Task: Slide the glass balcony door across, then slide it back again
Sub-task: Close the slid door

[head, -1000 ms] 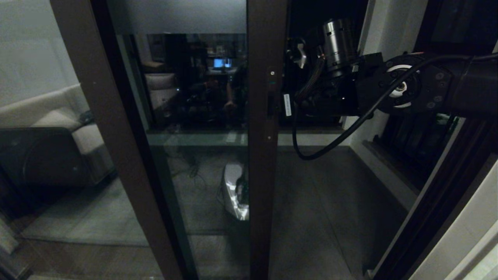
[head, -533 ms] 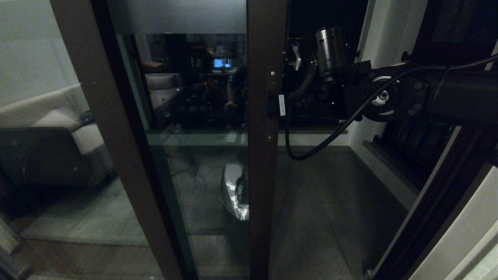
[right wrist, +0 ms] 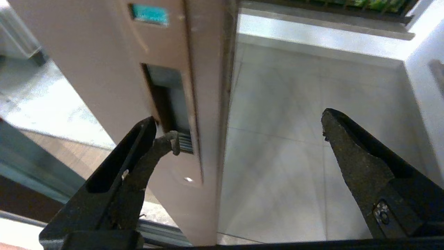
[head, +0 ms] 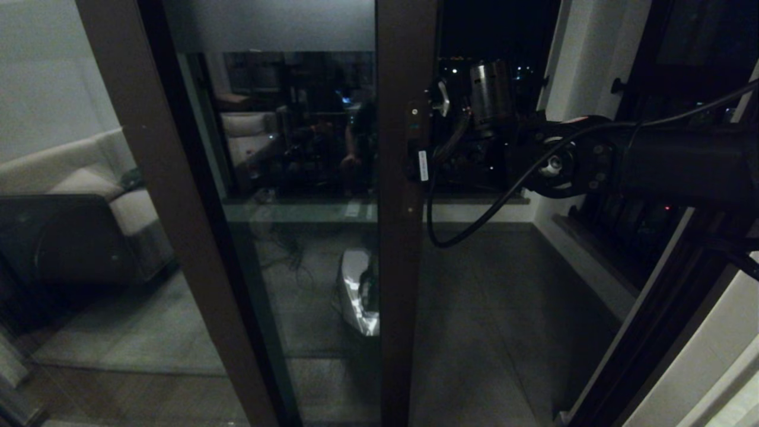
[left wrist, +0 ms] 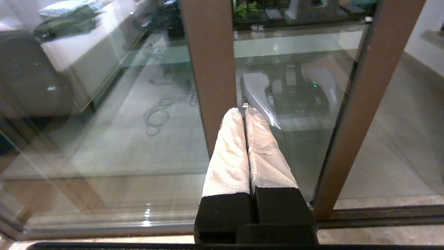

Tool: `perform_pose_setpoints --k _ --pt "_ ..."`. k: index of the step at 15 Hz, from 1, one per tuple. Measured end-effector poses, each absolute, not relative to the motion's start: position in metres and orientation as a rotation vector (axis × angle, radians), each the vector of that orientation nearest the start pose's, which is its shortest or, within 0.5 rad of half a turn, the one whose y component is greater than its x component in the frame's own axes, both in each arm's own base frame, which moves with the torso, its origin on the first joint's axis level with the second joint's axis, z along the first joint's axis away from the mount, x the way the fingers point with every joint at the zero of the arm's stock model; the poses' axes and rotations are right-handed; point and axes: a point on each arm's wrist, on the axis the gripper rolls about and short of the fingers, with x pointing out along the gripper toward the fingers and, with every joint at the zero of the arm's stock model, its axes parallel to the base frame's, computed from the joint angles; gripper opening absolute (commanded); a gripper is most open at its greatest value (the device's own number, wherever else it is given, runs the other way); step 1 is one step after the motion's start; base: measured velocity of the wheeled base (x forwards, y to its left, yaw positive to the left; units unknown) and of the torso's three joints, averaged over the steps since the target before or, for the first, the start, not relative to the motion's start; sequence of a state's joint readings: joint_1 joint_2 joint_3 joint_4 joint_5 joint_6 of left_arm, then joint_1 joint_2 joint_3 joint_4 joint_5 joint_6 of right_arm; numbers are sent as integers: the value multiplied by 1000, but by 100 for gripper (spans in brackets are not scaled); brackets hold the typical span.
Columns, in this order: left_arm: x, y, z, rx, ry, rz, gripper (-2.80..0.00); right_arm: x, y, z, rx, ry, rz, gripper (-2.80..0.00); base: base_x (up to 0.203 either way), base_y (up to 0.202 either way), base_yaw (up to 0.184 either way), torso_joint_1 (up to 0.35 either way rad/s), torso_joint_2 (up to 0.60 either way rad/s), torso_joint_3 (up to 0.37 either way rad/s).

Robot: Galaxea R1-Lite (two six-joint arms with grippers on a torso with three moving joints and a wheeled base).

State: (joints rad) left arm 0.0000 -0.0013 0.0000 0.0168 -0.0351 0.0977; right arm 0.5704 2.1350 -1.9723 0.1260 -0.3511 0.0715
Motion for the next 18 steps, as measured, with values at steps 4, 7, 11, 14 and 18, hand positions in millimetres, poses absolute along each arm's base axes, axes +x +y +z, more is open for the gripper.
perform_pose_setpoints --k 4,7,11,14,18 --pt "-23 -1 74 97 14 -36 -280 384 234 264 -53 251 205 0 0 0 0 0 0 0" --pt "-23 -1 74 97 14 -36 -280 387 231 262 -57 254 195 0 0 0 0 0 0 0" --pt "-23 -1 74 97 14 -36 -280 393 222 262 -72 255 175 0 0 0 0 0 0 0" --pt "-23 -1 74 98 14 -36 -280 396 216 262 -74 257 161 0 0 0 0 0 0 0" --pt "-23 -1 74 97 14 -36 -280 399 210 262 -73 257 145 0 0 0 0 0 0 0"
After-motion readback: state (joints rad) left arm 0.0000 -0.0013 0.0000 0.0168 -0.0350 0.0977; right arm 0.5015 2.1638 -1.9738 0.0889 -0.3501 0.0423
